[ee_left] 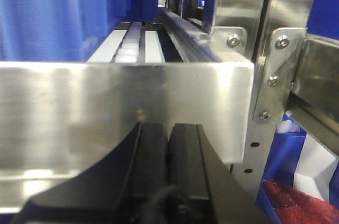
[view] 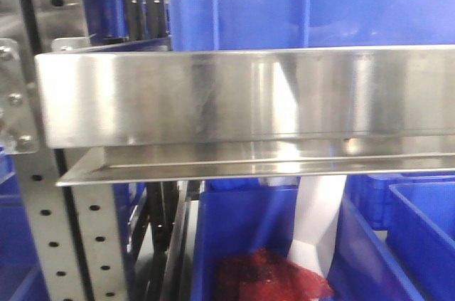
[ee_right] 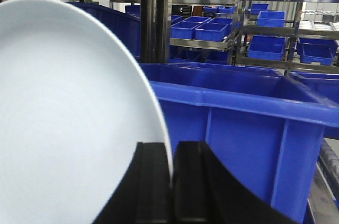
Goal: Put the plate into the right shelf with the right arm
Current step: 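Bring the held plate up to a blue bin on the shelf, then lower the plate into the blue bin and open the right gripper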
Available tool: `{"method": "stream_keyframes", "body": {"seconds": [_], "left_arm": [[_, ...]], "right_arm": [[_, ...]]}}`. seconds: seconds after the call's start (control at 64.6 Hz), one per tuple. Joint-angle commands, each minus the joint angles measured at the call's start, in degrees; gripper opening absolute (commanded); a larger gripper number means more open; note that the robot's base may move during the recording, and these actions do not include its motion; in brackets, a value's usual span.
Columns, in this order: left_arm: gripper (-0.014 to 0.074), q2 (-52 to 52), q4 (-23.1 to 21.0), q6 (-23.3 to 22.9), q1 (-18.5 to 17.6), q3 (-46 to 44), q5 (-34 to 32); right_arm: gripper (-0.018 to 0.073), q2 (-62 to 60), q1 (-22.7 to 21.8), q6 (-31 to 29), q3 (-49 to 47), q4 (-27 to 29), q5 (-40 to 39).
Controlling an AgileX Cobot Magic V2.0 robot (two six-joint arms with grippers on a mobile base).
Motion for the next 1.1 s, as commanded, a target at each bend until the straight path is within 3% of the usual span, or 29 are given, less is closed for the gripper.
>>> {"method": "stream_keyframes", "body": {"seconds": [0.0, 0.851, 1.084], "left_arm": [[-0.0047, -0.3, -0.23, -0.19, -0.1, 0.46, -4.92], [-0.0047, -0.3, -0.23, -0.19, -0.1, 0.46, -4.92], [-0.0047, -0.3, -0.23, -0.19, -0.1, 0.46, -4.92]], "right_arm": [[0.0063, 0.81, -0.18, 0.24, -1.43, 0.73, -5.15], [0.0063, 0.87, -0.18, 0.29, -1.63, 0.98, -8.78], [0.0064, 6.0, -0.18, 0.29, -11.72, 0.98, -5.06]]}}
